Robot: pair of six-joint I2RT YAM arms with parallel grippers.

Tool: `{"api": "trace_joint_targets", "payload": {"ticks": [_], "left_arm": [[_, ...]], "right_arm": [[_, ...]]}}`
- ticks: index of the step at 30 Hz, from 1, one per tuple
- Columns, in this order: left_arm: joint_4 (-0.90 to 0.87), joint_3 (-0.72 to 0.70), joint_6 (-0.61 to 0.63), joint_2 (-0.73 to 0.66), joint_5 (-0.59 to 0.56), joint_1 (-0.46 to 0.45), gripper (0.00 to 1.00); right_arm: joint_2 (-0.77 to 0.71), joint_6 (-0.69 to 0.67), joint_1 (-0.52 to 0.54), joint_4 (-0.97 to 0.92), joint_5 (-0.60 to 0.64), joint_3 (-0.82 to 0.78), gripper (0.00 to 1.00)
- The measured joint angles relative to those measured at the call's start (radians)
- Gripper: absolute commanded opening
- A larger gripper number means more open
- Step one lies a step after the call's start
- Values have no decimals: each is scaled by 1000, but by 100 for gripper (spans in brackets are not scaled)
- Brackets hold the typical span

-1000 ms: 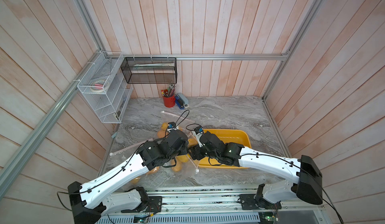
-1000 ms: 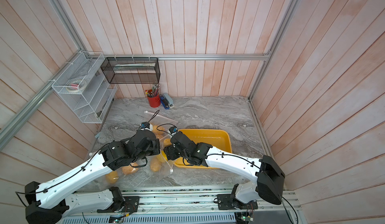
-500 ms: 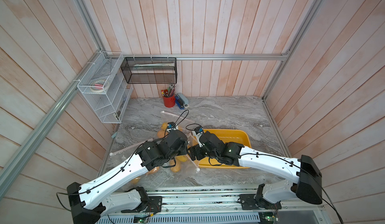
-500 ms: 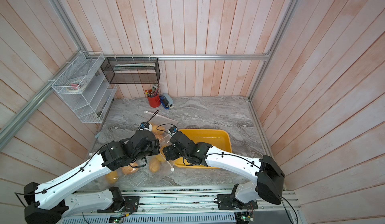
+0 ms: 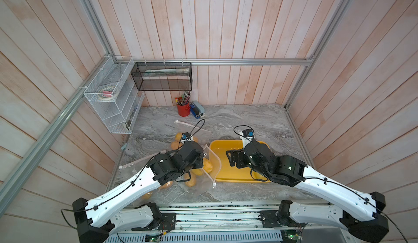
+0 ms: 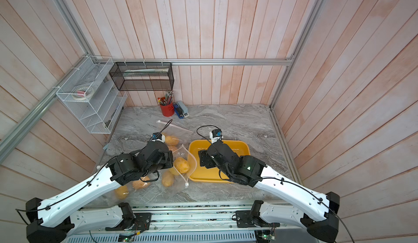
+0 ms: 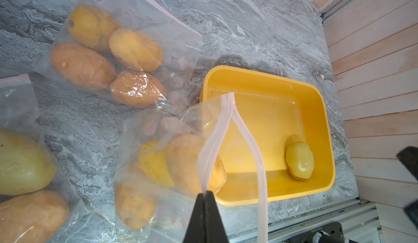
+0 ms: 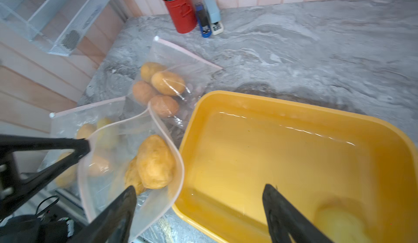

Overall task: Put the potatoes into a zipper bag and zip it
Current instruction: Place the potato into the zipper food storage bag, then pick up the potato from the basket.

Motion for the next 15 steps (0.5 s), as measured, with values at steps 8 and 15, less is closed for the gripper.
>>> {"api": "trace_joint_targets", "payload": {"ticks": [8,15], "left_arm": [[0,0,-1,0,0,0,0],[-1,0,-1,0,0,0,0]], "right_arm": [[-69,18,-381,-84,-106,-196,90],[-75,19,-522,-79,-220,-320,90]]}}
